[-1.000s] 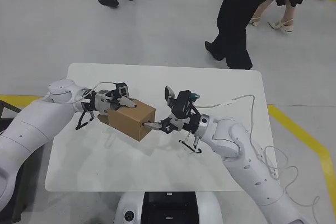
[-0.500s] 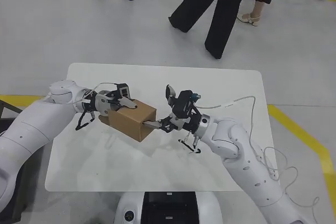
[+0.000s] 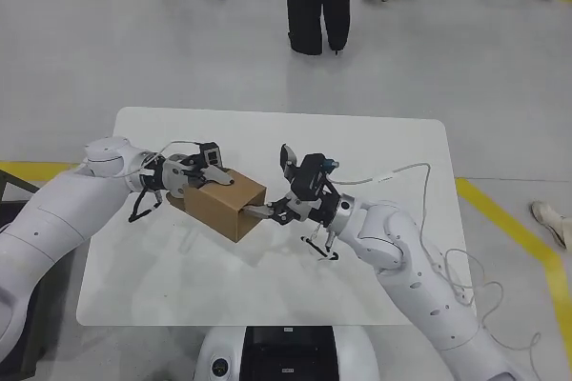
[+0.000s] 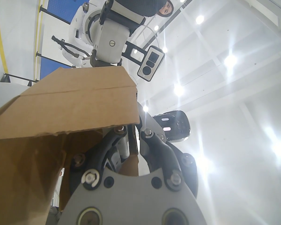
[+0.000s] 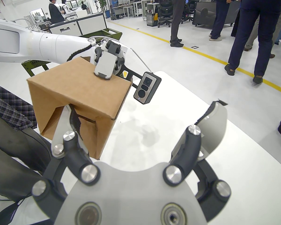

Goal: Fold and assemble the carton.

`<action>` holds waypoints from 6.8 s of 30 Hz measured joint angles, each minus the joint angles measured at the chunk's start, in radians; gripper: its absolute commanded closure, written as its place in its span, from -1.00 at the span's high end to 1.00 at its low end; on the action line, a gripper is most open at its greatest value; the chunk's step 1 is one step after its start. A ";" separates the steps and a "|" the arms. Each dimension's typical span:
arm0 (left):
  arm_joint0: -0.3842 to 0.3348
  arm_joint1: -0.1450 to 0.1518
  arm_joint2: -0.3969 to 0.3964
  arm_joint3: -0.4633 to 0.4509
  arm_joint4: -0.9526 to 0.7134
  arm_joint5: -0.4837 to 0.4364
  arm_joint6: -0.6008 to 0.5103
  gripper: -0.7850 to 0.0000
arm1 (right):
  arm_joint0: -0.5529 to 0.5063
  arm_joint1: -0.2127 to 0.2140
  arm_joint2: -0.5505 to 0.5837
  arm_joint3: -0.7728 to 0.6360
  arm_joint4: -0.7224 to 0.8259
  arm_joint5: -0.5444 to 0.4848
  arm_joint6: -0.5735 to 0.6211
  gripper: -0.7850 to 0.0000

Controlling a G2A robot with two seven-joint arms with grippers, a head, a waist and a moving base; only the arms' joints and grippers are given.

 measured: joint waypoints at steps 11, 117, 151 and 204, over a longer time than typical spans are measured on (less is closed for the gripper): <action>-0.013 0.004 -0.004 0.048 0.042 -0.013 0.000 -1.00 | -0.049 0.016 0.057 -0.052 0.000 -0.013 0.022 1.00; 0.455 0.050 -0.694 -0.122 0.546 -0.313 0.549 1.00 | 0.123 0.021 -0.173 0.100 0.163 0.058 0.398 1.00; 0.455 0.050 -0.694 -0.122 0.546 -0.313 0.549 1.00 | 0.399 -0.100 -0.334 0.390 0.288 0.198 0.474 1.00; 0.455 0.050 -0.694 -0.122 0.546 -0.313 0.549 1.00 | 0.690 -0.371 -0.458 0.980 0.427 0.260 0.577 -1.00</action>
